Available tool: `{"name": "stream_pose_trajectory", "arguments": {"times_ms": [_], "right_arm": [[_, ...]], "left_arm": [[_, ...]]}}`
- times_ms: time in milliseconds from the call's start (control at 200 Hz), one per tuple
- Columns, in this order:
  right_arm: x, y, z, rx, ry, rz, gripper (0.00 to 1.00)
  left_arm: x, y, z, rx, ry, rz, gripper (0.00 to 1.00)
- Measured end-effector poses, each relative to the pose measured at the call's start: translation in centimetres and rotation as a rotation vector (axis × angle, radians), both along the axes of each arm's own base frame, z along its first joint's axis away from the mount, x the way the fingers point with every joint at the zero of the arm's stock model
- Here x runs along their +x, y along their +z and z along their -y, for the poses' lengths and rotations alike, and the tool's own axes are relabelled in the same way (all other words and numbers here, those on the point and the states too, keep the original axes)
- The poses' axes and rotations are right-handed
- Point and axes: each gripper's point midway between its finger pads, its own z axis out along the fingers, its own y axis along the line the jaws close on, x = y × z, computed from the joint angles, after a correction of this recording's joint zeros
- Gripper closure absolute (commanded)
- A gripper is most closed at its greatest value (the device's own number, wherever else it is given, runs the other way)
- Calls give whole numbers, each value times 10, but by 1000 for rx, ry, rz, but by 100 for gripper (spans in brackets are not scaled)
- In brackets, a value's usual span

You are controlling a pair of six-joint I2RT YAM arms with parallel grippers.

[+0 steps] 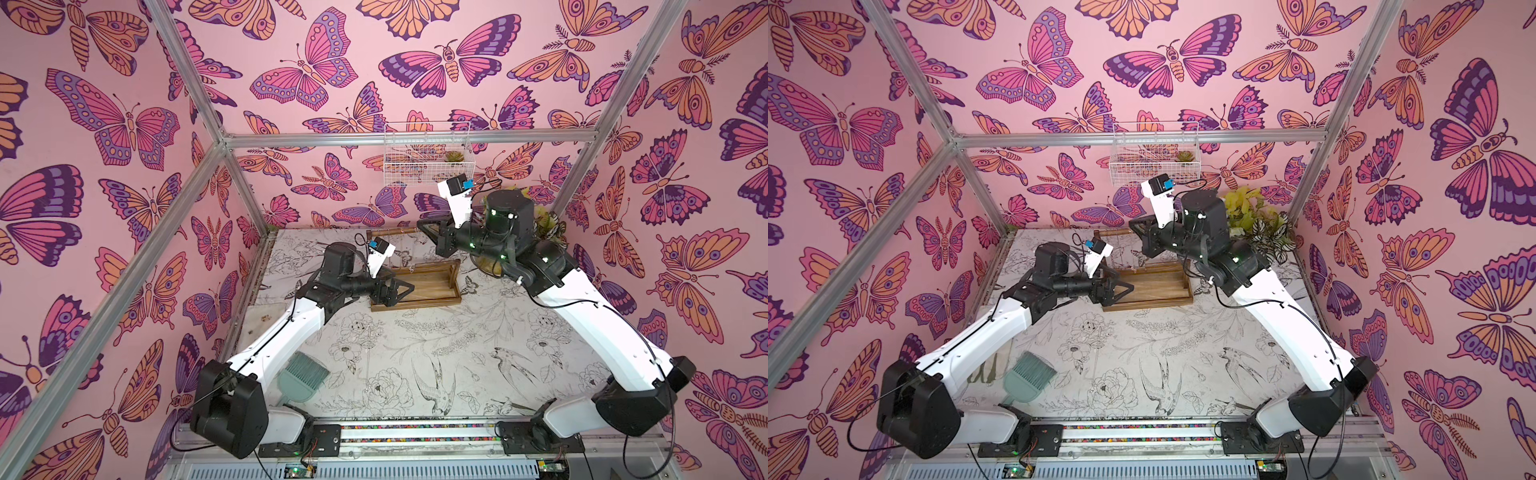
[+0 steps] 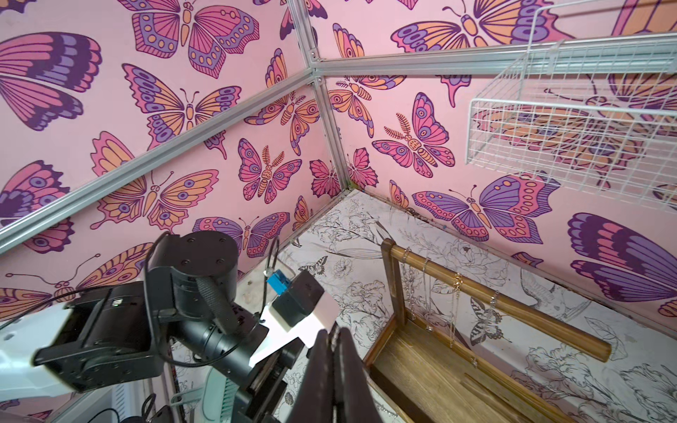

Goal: Take the necklace off the jewelry display stand
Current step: Place the necklace at the center of the board.

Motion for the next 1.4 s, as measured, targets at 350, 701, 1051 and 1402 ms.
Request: {"name": "stream_pose_trajectory", "arguments": {"times_ms": [350,701,1051,1402], "right_arm": [[-15,4,-14,9,37,-5,100],[-18,13,-15,29,35,2,100],[-21,28,-15,50,37,28,100],[-20,33,-13,56,27,37,100]], "left_arm": [[-6,10,10,-30,-48,41,10],[-15,15,22,-46,-92,61,19],[-14,17,22,-45,-97,83,48],[-14,21,22,-52,-99,103,52]]}}
